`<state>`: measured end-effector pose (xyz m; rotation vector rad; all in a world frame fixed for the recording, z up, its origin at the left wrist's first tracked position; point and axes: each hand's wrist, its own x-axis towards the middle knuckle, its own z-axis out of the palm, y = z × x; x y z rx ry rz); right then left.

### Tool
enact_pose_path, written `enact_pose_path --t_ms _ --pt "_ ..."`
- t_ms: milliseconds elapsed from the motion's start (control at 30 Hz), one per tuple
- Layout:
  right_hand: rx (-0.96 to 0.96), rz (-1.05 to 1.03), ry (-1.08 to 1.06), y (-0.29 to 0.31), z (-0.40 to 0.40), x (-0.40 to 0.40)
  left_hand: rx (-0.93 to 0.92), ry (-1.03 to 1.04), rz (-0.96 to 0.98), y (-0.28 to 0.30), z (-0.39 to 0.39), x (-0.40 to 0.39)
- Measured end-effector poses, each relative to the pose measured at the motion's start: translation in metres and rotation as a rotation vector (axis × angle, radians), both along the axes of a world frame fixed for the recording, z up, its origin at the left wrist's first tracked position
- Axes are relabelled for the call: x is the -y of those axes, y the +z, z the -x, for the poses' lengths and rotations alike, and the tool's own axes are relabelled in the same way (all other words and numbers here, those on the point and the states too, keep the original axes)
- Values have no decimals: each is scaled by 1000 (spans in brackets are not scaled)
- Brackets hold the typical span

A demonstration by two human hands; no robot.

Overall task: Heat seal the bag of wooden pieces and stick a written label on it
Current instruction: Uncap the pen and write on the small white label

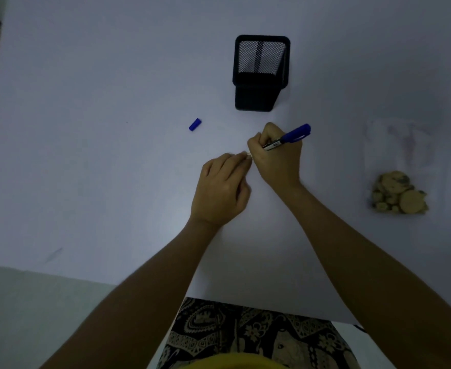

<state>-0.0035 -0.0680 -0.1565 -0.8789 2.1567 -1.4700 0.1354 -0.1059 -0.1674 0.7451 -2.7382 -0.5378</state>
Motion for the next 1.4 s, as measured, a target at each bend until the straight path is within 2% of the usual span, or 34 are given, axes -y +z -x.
enact_pose_path --t_ms 1400 --pt "-55 -28 -6 -3 -2 1 11 2 0 -2 -2 1"
